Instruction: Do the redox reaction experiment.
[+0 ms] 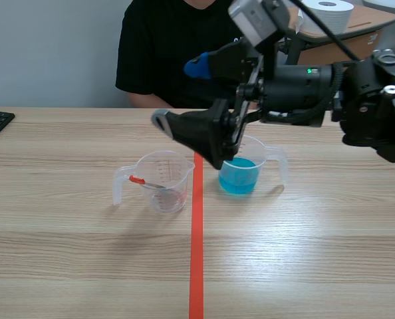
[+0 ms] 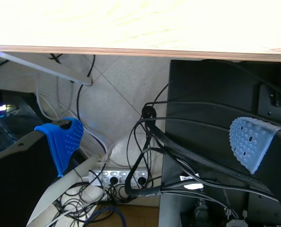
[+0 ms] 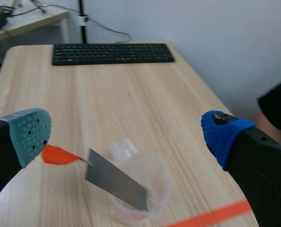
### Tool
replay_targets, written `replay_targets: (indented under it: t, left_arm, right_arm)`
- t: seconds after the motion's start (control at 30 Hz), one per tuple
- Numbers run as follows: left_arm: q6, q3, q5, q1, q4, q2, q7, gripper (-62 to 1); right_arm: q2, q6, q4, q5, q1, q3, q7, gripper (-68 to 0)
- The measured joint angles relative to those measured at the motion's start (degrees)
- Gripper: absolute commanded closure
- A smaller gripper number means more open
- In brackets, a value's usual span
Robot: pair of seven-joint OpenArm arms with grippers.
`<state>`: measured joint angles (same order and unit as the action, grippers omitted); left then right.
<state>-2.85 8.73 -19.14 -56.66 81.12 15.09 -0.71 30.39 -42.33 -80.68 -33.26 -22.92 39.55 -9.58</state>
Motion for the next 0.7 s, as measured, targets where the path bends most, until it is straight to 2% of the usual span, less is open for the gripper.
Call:
replay_targets:
  t: [0.1,0.17,0.27,0.47,0.53,0.6,0.7]
  left_arm:
    - [0.0,-0.1,-0.1,-1.7,0.0,2.5,-0.3,-62.3]
    - [1.0,-0.1,-1.6,-3.9,0.1,4.8,-0.6,-62.3]
    - [1.4,-0.1,-0.5,-7.1,0.2,6.7,-5.2,-62.3]
    - [1.6,2.4,1.0,-10.8,5.4,9.0,-10.4,-62.3]
    - [3.5,5.0,1.1,-12.4,8.3,9.0,-13.6,-62.3]
    - [6.7,7.6,1.2,-14.0,11.1,9.0,-16.2,-62.3]
    - [10.2,10.7,2.0,-14.9,14.2,9.0,-17.2,-62.3]
  right_arm:
    - [0.4,0.0,0.0,0.0,3.4,-8.0,0.9,-67.9]
    - [0.6,0.0,-0.1,0.0,6.1,-13.3,1.9,-67.9]
    - [0.9,0.1,-1.2,0.0,10.5,-19.7,4.4,-67.9]
    - [3.2,0.1,-6.3,0.0,19.3,-26.2,6.3,-67.9]
    - [4.9,0.1,-8.7,0.0,22.7,-27.0,6.3,-67.9]
    - [6.3,0.1,-11.4,0.0,26.2,-27.9,6.3,-67.9]
    - [7.1,0.0,-15.0,0.0,31.5,-30.4,6.3,-67.9]
